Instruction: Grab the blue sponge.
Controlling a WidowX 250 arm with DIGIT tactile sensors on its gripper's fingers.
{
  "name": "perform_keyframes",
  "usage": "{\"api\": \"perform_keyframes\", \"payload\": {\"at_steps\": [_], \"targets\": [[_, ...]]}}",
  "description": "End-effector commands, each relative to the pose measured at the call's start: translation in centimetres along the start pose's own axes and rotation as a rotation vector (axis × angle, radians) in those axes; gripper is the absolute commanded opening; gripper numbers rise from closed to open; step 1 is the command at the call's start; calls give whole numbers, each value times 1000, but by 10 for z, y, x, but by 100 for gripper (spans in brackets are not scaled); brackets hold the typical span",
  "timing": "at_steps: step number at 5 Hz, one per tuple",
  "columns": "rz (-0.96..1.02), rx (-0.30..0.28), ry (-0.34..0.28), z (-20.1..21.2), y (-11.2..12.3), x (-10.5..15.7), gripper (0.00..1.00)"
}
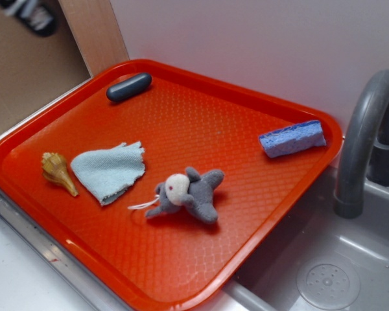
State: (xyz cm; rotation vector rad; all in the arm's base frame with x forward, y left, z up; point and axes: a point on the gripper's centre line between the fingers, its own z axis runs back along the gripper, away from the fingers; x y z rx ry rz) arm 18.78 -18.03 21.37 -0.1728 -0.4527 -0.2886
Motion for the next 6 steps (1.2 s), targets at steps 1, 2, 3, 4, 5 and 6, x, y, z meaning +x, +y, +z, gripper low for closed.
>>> {"api": "perform_keyframes", "payload": {"at_steps": [1, 2, 3, 4, 5, 6], "targets": [[-72, -113, -76, -33, -52, 43, 100], [-112, -158, -61, -63, -72, 52, 100], [-177, -116, -18, -103, -89, 60, 100], [-195, -130, 11, -137, -97, 65, 100], [-210, -204, 38, -166, -108, 68, 100], [-240, -195, 71, -189, -115, 64, 100]]}}
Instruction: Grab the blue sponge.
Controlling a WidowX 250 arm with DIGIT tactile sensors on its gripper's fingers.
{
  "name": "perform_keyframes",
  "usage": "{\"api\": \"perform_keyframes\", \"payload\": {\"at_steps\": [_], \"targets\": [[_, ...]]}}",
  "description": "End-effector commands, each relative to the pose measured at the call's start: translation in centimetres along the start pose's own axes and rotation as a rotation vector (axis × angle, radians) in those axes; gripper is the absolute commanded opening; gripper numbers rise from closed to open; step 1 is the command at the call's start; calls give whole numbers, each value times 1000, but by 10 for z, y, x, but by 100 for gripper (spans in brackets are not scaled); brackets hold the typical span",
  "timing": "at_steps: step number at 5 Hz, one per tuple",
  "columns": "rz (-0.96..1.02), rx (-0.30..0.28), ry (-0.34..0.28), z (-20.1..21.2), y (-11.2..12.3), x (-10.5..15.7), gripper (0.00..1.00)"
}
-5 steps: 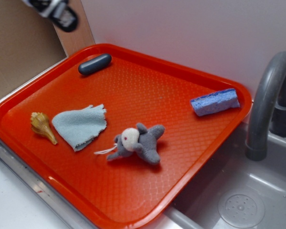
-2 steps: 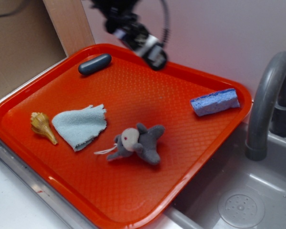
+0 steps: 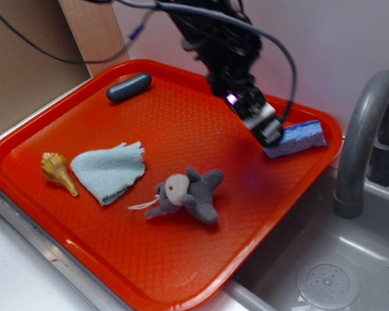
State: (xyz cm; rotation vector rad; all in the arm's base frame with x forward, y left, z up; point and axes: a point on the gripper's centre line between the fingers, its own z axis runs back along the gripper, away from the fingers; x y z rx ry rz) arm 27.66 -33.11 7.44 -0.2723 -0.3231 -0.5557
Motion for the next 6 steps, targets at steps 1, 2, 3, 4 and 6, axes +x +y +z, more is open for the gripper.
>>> {"api": "perform_keyframes", "payload": {"at_steps": [1, 2, 3, 4, 6], "targets": [[-47, 40, -17, -16, -10, 18, 100], [-36, 42, -28, -21, -8, 20, 100], [-19, -8, -39, -17, -6, 20, 0], [7, 27, -21, -8, -4, 17, 0], [176, 69, 63, 85, 15, 8, 0]]}}
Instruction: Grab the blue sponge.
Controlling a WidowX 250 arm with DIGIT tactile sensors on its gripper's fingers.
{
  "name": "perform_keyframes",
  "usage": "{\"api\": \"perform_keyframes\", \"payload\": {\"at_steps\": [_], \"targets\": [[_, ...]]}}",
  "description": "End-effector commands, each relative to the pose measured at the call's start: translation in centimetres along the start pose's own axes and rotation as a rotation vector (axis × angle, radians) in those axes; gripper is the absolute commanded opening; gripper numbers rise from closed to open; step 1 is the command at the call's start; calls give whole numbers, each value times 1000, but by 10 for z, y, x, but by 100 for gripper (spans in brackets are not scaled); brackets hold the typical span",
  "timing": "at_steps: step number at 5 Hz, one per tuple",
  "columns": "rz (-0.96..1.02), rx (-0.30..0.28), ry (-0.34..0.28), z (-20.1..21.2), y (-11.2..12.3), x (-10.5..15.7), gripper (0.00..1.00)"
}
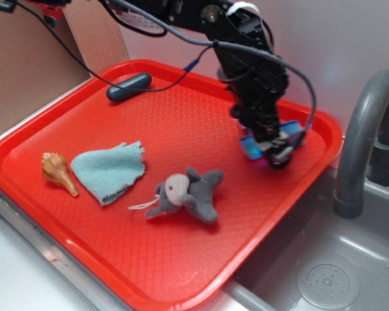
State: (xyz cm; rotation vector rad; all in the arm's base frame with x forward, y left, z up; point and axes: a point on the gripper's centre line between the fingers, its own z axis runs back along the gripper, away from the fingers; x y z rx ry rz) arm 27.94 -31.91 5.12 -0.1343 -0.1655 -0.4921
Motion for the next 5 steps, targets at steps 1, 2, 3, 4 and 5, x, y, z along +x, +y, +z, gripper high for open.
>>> {"api": "perform_keyframes", "payload": {"at_steps": [1, 2, 3, 4, 5], "targets": [[262, -48, -64, 156, 29, -23, 0], [387, 37, -74, 200, 46, -55, 0], [471, 50, -101, 238, 63, -91, 0], [613, 163, -171, 262, 72, -124, 0], [676, 202, -178, 268, 75, -140, 0]]}}
